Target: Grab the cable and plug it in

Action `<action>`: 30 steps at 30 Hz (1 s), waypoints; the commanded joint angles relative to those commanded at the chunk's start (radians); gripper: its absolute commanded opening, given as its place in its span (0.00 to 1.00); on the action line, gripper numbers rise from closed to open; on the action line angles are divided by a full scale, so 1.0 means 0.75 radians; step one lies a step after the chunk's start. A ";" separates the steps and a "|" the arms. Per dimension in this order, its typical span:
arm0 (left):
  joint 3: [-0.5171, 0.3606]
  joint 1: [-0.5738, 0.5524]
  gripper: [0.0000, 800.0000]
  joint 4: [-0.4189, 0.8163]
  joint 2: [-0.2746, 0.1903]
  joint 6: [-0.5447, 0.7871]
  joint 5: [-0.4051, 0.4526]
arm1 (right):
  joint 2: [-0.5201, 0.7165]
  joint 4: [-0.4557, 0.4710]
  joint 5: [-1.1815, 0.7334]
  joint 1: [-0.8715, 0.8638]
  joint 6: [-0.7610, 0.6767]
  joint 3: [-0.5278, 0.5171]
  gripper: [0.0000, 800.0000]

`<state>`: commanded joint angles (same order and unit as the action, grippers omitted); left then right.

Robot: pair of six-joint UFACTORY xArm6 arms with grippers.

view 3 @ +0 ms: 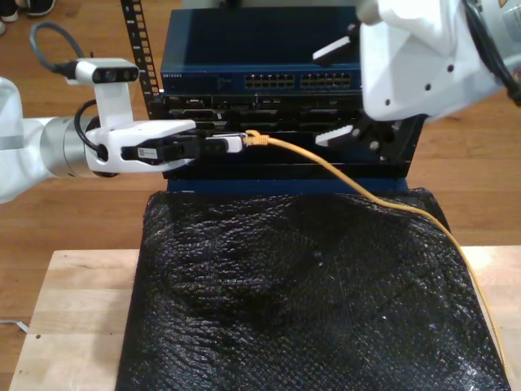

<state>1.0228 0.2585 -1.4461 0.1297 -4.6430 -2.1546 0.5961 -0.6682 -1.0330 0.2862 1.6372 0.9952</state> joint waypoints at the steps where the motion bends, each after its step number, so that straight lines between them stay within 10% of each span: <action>1: 0.000 0.000 0.04 0.002 0.002 0.000 -0.002 | 0.000 0.000 0.002 0.000 0.002 0.002 1.00; 30: -0.078 0.059 0.04 0.000 0.047 -0.086 -0.166 | 0.053 -0.065 0.209 0.243 0.342 -0.155 0.99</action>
<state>0.9645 0.3030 -1.4461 0.1649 -4.7074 -2.2789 0.6360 -0.7173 -0.8765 0.4687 1.8934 0.8786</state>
